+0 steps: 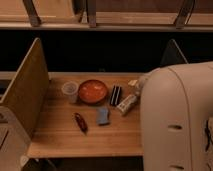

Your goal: Stand the bottle upright

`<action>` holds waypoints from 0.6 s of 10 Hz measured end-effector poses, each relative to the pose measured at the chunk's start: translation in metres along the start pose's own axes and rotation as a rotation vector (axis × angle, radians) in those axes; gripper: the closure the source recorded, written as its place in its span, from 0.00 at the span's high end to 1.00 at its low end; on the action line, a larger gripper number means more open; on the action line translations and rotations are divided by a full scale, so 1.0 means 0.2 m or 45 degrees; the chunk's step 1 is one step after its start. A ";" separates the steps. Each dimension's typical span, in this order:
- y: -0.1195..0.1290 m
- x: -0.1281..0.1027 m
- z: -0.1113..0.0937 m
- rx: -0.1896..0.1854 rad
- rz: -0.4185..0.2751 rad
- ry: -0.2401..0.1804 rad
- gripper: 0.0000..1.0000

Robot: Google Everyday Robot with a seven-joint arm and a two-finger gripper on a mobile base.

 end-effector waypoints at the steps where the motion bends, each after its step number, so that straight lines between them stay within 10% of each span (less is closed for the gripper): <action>1: 0.00 0.00 0.04 0.019 0.031 0.003 0.80; 6: -0.04 0.09 0.15 0.090 0.092 0.067 0.80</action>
